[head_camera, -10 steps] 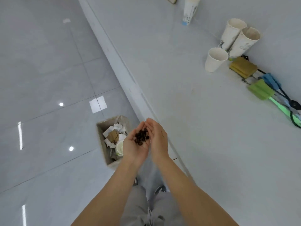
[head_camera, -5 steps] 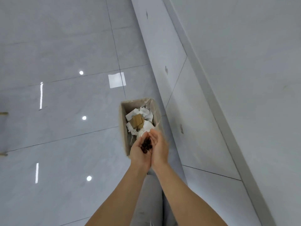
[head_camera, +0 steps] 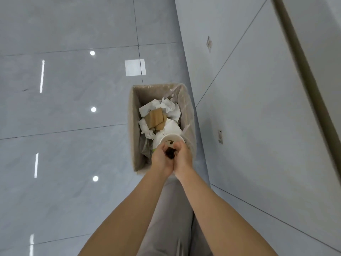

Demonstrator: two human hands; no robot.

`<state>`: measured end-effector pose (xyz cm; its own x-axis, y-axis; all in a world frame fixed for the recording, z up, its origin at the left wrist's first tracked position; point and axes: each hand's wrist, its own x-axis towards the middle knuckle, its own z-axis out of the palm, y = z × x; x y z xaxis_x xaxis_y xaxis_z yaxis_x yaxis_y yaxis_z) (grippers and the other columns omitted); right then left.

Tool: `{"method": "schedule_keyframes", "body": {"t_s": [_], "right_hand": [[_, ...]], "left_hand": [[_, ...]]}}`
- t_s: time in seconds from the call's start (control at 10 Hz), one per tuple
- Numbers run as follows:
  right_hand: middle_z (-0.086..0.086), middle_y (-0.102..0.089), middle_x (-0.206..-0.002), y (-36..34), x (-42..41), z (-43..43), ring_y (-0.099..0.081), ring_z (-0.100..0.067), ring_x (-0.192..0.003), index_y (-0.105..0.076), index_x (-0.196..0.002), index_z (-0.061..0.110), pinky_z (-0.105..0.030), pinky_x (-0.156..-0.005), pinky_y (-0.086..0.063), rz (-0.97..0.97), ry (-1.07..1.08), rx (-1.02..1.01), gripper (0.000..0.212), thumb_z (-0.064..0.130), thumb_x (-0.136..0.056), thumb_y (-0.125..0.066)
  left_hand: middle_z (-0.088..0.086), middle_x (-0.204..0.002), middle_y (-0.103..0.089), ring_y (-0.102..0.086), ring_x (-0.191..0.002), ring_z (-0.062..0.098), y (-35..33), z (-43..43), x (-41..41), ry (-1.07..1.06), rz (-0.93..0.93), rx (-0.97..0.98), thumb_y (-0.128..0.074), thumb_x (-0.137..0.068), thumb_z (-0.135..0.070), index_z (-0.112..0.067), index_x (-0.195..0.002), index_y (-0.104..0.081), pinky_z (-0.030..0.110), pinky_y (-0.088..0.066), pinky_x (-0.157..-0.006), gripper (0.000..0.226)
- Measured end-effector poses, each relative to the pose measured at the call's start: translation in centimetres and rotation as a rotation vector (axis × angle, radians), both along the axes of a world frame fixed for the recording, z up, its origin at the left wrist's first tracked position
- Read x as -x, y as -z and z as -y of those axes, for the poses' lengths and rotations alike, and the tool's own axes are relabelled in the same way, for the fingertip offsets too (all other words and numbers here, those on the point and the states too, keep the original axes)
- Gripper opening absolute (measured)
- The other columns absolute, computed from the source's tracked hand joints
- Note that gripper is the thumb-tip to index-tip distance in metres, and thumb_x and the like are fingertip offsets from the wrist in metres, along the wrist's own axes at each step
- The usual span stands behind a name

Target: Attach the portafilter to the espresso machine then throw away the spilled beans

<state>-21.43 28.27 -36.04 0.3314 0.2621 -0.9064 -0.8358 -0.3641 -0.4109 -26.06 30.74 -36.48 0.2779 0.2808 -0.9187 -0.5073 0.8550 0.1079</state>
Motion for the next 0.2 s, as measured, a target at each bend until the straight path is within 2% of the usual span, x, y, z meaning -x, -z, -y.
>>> {"method": "schedule_keyframes", "body": {"t_s": [0.1,0.2], "right_hand": [[-0.008,-0.061,-0.088,0.1,-0.7,-0.4,-0.057,-0.016,-0.076,-0.06,-0.088,0.012,-0.026,-0.06,-0.046,-0.038,-0.04,0.003,0.026,0.031,-0.093,-0.044],[-0.012,-0.061,-0.098,-0.3,-1.1,-0.7,-0.058,-0.017,-0.079,-0.058,-0.109,0.005,-0.025,-0.061,-0.046,-0.065,-0.039,-0.005,0.04,0.038,-0.095,-0.041]], "left_hand": [[0.018,-0.134,-0.048,-0.044,-0.129,0.028,-0.5,-0.5,-0.3,0.084,-0.051,-0.013,-0.035,-0.097,-0.027,0.002,-0.135,-0.037,0.036,-0.031,-0.114,0.048],[0.019,-0.138,-0.043,-0.04,-0.132,0.029,-1.5,-0.6,-0.7,0.104,-0.048,-0.009,-0.034,-0.097,-0.033,0.001,-0.142,-0.024,0.036,-0.032,-0.113,0.057]]}}
